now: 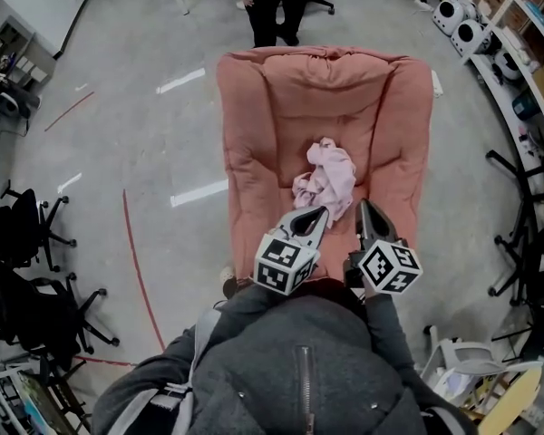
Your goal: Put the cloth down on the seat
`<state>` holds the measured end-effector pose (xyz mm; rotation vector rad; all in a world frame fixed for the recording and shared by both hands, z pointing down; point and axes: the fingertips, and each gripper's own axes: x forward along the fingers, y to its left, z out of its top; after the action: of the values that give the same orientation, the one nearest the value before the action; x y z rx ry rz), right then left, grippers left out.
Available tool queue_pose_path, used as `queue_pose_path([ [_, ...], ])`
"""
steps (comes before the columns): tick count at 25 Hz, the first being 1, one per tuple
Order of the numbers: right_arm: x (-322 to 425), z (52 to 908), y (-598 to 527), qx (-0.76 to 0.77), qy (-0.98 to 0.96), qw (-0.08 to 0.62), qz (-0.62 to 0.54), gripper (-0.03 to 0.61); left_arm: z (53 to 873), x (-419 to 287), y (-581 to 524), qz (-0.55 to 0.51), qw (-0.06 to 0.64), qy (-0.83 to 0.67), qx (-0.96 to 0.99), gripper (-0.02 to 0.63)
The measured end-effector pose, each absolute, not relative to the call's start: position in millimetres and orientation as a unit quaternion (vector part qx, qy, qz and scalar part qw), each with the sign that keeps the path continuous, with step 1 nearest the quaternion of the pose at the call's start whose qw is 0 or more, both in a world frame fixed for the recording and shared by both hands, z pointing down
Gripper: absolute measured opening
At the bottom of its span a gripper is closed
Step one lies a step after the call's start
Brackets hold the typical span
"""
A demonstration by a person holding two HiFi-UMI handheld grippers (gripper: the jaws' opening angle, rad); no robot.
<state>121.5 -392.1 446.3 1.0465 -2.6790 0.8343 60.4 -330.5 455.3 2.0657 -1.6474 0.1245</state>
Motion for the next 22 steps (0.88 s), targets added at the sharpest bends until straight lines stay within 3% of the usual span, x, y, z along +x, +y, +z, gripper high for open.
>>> queue_pose_path([
  [22, 102, 454, -373, 0.321, -0.907, 0.121, 0.244, 0.009, 464, 43, -314, 0.078, 0.245, -0.631, 0.732, 0.009],
])
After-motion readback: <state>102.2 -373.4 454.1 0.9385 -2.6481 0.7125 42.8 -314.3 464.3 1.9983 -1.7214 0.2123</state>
